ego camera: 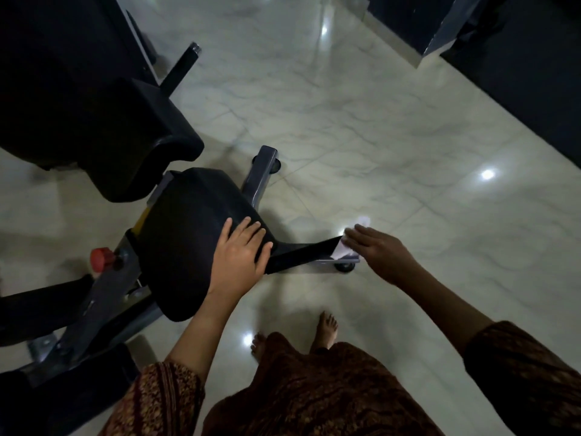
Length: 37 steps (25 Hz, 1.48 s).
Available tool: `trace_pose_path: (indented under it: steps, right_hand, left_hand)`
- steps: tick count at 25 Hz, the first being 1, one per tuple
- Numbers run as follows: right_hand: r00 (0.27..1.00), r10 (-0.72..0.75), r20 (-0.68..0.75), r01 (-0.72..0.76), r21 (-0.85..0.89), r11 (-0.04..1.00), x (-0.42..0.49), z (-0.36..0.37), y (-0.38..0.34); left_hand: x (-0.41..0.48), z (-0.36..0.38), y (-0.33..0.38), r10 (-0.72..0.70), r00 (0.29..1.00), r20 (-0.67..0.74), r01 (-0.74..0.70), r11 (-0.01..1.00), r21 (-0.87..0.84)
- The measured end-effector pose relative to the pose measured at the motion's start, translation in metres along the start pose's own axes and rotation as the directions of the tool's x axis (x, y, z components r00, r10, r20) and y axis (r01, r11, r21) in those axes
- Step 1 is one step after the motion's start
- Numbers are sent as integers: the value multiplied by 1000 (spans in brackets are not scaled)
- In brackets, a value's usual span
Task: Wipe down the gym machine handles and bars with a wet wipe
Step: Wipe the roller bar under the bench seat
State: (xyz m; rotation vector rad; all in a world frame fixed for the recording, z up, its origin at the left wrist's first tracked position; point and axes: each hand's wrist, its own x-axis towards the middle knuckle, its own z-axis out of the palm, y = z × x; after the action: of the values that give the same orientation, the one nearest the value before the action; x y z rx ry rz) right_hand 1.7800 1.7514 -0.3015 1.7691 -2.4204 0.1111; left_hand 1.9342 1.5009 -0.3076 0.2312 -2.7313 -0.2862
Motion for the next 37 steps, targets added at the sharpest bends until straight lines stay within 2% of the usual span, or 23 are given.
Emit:
trace_pose_path:
  steps: [2, 4, 6, 9, 12, 15, 17, 24, 29, 33, 37]
  right_hand:
    - [1000, 5, -23, -4, 30, 1000, 9, 5, -3]
    - [995, -101, 12, 99, 104, 990, 17, 12, -11]
    - [989, -136, 51, 124, 190, 974, 13, 10, 1]
    - [994, 76, 75, -95, 306, 947, -10, -15, 56]
    - [951, 302, 68, -307, 344, 887, -22, -49, 128]
    - [906, 391, 165, -424, 371, 826, -32, -88, 207]
    - [884, 440, 157, -463, 423, 779, -36, -114, 247]
    - [855, 518, 20, -455, 508, 732, -36, -165, 341]
    - [834, 549, -54, -446, 519, 729, -21, -165, 423]
    - [853, 519, -52, -422, 518, 744, 20, -154, 501]
    - [902, 429, -52, -338, 533, 775, 85, -154, 561]
  left_hand:
    - [0, 1, 1, -3, 1000, -12, 3, 1000, 10]
    - [-1, 1, 4, -31, 1000, 2, 31, 999, 23]
    - [4, 1, 15, -82, 996, 36, 80, 996, 41]
    - [31, 11, 57, -135, 989, 55, 139, 988, -61]
    - [92, 33, 122, -200, 978, 56, 207, 946, -251]
    - [177, 53, 202, -171, 979, 112, 201, 901, -383]
    - [225, 58, 248, -143, 979, 142, 191, 880, -434]
    - [339, 61, 318, -106, 994, 30, 108, 878, -466]
    - [414, 85, 340, -115, 993, -30, 86, 870, -485]
    - [487, 119, 339, -157, 987, -26, 127, 878, -462]
    - [553, 130, 319, -241, 969, -45, 202, 888, -414]
